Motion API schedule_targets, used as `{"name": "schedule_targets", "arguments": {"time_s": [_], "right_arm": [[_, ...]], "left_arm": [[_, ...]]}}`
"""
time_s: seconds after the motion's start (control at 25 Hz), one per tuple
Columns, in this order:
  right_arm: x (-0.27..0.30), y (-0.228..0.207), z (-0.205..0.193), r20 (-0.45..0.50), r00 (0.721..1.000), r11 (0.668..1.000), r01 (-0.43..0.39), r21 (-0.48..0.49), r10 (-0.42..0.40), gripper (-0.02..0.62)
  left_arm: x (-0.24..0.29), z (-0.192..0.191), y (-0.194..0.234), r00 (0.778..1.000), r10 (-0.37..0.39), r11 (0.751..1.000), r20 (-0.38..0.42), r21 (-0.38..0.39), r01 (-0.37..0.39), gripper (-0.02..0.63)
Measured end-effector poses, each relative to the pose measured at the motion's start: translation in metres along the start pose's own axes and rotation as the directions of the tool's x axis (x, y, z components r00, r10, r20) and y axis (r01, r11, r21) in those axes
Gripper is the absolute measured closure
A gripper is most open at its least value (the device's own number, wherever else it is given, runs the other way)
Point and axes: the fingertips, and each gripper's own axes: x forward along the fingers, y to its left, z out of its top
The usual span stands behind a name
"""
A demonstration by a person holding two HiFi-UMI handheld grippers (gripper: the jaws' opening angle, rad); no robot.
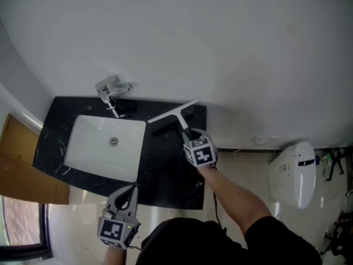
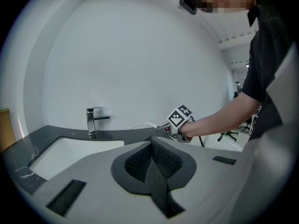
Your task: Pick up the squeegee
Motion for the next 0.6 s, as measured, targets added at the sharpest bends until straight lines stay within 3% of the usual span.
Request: {"name": "schedule_targets", "arguments": {"time_s": [0.32,0.6], "right_arm": [[-0.151,-0.048,-0.022,0.147,0.989,0.999,0.023,0.032,-0.027,0.495],[-0.304,-0.110,-0.102,0.207,0.974,0.995,0.090,0.041,-0.097,0.495]], "left_arm": [[0.022,0.007,-0.082,0.993,-0.118,0.992,0.022,0.045,0.117,0.604],[0.025,0.002,-0.198,0.978,-0.209,0.973,0.023,0.102,0.206,0.604]]}}
